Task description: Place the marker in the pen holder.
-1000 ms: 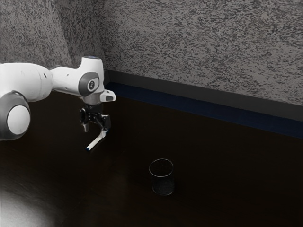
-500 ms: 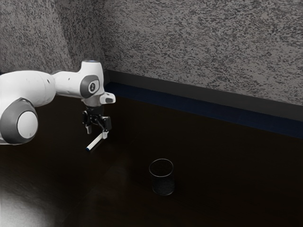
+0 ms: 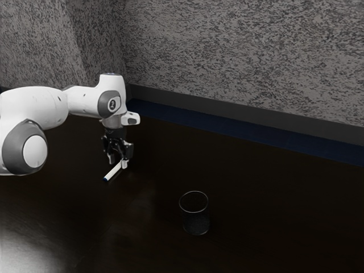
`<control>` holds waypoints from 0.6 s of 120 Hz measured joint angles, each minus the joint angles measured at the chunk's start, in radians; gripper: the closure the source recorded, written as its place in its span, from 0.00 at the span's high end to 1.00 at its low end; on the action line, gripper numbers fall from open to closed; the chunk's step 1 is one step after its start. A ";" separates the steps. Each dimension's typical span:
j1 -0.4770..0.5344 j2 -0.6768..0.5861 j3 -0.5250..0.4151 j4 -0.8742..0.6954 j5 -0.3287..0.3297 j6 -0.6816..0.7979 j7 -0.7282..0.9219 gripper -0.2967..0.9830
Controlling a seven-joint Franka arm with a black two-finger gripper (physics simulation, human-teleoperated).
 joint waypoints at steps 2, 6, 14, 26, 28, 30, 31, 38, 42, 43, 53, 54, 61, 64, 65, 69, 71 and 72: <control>0.000 -0.001 0.000 0.000 0.000 -0.001 0.001 0.50; 0.000 -0.001 0.001 0.000 0.001 -0.002 0.003 0.45; 0.000 -0.002 0.001 0.000 0.001 -0.004 0.006 0.38; -0.001 -0.003 0.001 -0.001 0.004 -0.006 0.008 0.36; 0.000 -0.003 0.001 -0.001 0.005 -0.007 0.009 0.36; -0.001 -0.003 0.002 -0.001 0.005 -0.007 0.009 0.36; -0.001 -0.003 0.002 -0.001 0.005 -0.007 0.009 0.37; -0.001 -0.004 0.003 -0.002 0.007 -0.008 0.010 0.35; -0.002 -0.007 0.003 -0.003 0.006 -0.008 0.011 0.28; -0.003 -0.008 0.003 -0.004 0.006 -0.008 0.011 0.26; -0.006 -0.016 0.005 -0.009 0.010 -0.006 0.013 0.20; -0.006 -0.017 0.005 -0.009 0.010 -0.006 0.013 0.19; -0.011 -0.032 0.007 -0.021 0.014 -0.002 0.013 0.18; -0.016 -0.049 0.008 -0.036 0.016 0.001 0.013 0.17; -0.018 -0.056 0.009 -0.041 0.017 0.002 0.013 0.17; -0.034 -0.106 0.010 -0.085 0.028 0.015 0.013 0.17; -0.045 -0.145 0.010 -0.123 0.034 0.026 0.013 0.17; -0.052 -0.167 0.010 -0.144 0.037 0.033 0.013 0.16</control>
